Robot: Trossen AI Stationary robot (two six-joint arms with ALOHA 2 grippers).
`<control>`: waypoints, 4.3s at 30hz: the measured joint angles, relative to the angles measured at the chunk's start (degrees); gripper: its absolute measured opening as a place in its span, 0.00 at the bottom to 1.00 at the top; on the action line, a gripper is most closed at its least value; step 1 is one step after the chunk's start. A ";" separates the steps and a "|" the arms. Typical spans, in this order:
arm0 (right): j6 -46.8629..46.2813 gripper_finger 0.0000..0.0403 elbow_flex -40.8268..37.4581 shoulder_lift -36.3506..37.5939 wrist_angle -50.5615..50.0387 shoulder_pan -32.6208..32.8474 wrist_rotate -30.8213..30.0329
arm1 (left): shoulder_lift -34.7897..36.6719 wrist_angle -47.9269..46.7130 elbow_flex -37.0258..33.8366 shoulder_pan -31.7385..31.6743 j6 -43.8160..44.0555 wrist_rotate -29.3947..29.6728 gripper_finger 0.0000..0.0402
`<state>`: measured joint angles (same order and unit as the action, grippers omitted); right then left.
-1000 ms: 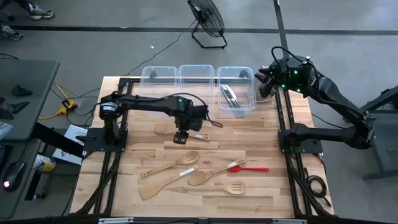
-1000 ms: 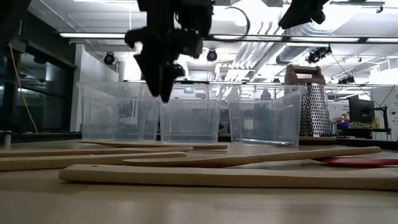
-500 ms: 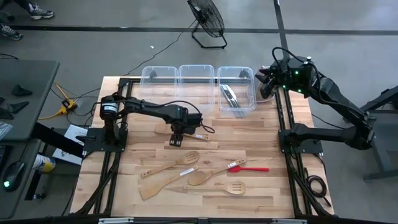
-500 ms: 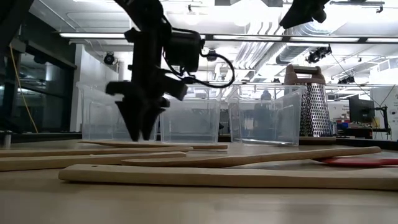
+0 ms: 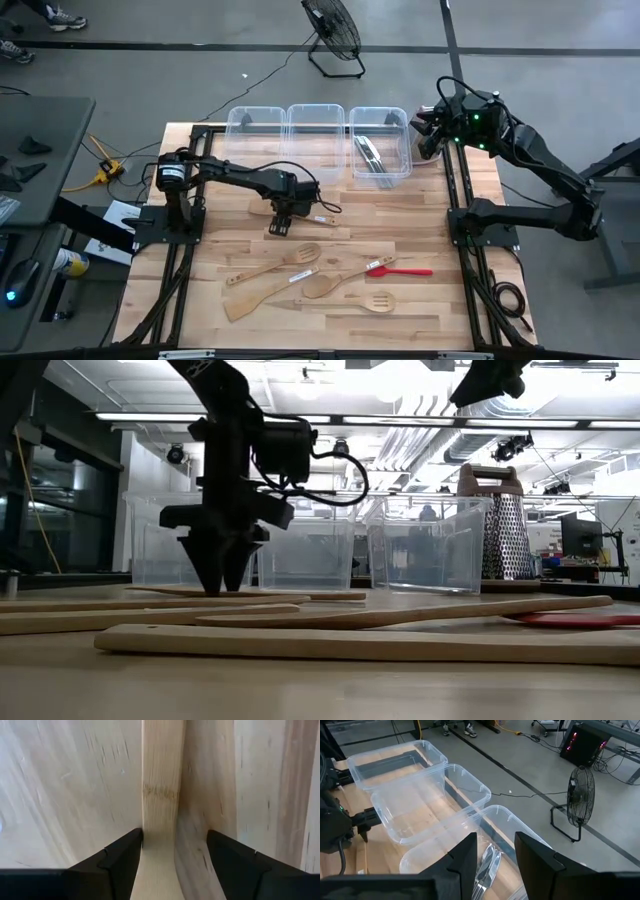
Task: Pick & Place Kitchen Items
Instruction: Put the wooden solid turner into the left transparent bin
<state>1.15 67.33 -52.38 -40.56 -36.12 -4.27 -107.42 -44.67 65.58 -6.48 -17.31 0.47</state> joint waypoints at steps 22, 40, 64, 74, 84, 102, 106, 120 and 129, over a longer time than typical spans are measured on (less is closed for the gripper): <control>-0.02 0.31 0.00 -0.02 -0.01 0.00 0.49 | -0.23 0.37 -1.45 0.15 4.13 -0.54 0.19; 0.20 0.31 0.00 -0.02 -0.02 0.00 1.66 | -0.83 -8.10 5.77 0.15 5.85 -1.34 0.19; 0.20 0.31 0.00 -0.04 -0.02 0.00 1.68 | 18.43 -14.95 6.03 0.52 17.16 -1.67 0.18; 0.20 0.31 0.00 -0.07 0.00 0.00 1.43 | 24.65 -17.35 6.06 3.74 21.83 -0.22 0.18; 0.20 0.31 0.00 -0.07 0.00 0.00 1.22 | 24.98 -19.07 6.75 7.97 26.70 1.00 0.18; 0.00 0.31 0.00 -0.07 0.00 0.00 1.22 | 24.98 -34.83 23.30 8.70 39.86 24.46 0.18; 0.00 0.31 0.00 -0.07 0.00 0.00 1.20 | 24.98 -35.79 24.08 7.53 43.83 28.00 0.18; 0.04 0.31 0.00 -0.07 0.00 0.00 1.20 | 25.29 -35.83 24.09 -5.83 44.80 28.70 0.18; 0.00 0.31 0.00 -0.07 -0.02 0.00 0.03 | 26.56 -32.45 24.09 -14.77 42.48 30.88 0.18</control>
<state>1.15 67.33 -52.45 -40.58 -36.12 -4.25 -80.86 -77.13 89.67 -21.25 25.17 31.35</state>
